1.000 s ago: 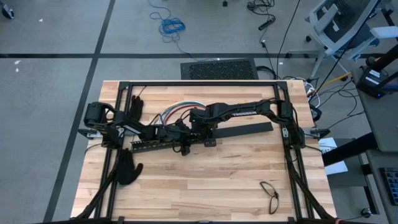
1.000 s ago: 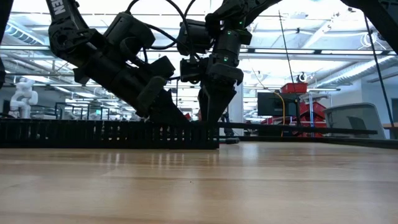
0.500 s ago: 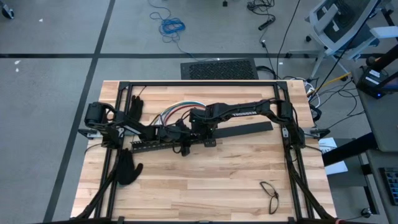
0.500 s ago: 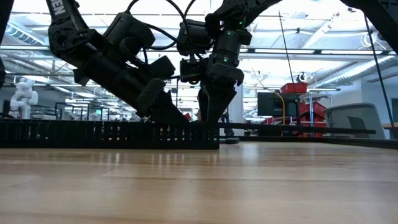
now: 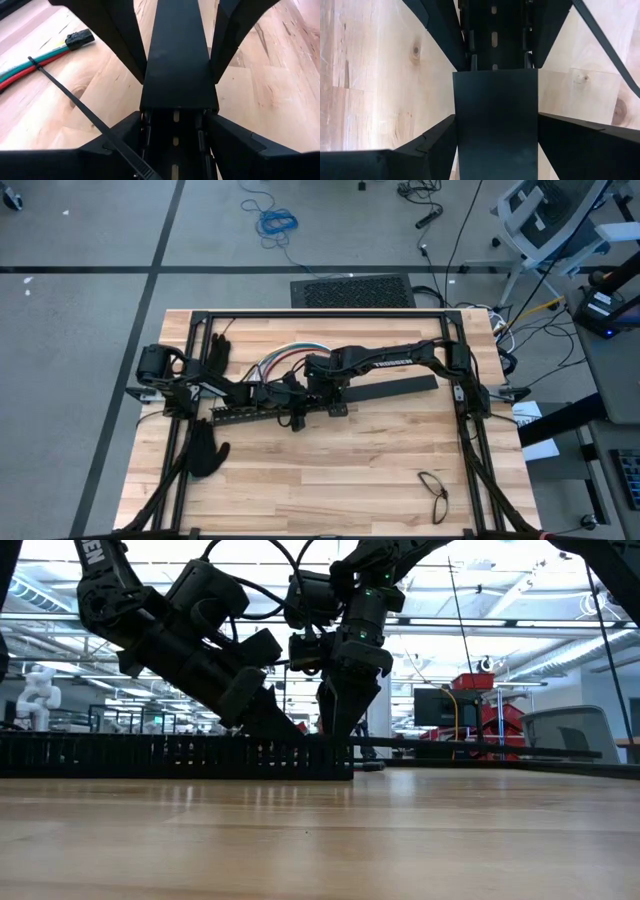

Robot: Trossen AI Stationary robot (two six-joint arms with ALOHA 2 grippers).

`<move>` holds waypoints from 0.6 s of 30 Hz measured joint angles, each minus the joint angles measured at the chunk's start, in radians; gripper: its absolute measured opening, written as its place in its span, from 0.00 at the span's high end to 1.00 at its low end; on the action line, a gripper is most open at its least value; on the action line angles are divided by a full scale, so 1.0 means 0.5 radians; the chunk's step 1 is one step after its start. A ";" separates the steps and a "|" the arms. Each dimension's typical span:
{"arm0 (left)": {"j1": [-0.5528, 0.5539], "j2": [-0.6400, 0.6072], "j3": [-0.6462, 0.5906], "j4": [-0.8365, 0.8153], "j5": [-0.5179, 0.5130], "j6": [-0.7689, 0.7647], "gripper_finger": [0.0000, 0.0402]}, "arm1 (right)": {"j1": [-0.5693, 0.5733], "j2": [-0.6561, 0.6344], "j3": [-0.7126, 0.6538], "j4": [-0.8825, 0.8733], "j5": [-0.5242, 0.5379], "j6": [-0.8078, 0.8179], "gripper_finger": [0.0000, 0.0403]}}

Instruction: Ziptie cables

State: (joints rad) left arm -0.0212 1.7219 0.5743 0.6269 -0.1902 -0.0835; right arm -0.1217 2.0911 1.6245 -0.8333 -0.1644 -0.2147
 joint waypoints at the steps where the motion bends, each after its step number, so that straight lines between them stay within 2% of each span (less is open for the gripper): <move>1: 0.000 0.000 0.000 0.008 0.000 0.023 0.47 | 0.000 0.000 0.000 0.000 0.001 -0.010 0.39; 18: 0.001 0.001 0.000 0.024 -0.010 0.025 0.47 | -0.001 0.000 0.000 0.003 0.003 -0.019 0.39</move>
State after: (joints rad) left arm -0.0208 1.7226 0.5743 0.6388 -0.1951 -0.0711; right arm -0.1223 2.0911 1.6245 -0.8318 -0.1631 -0.2245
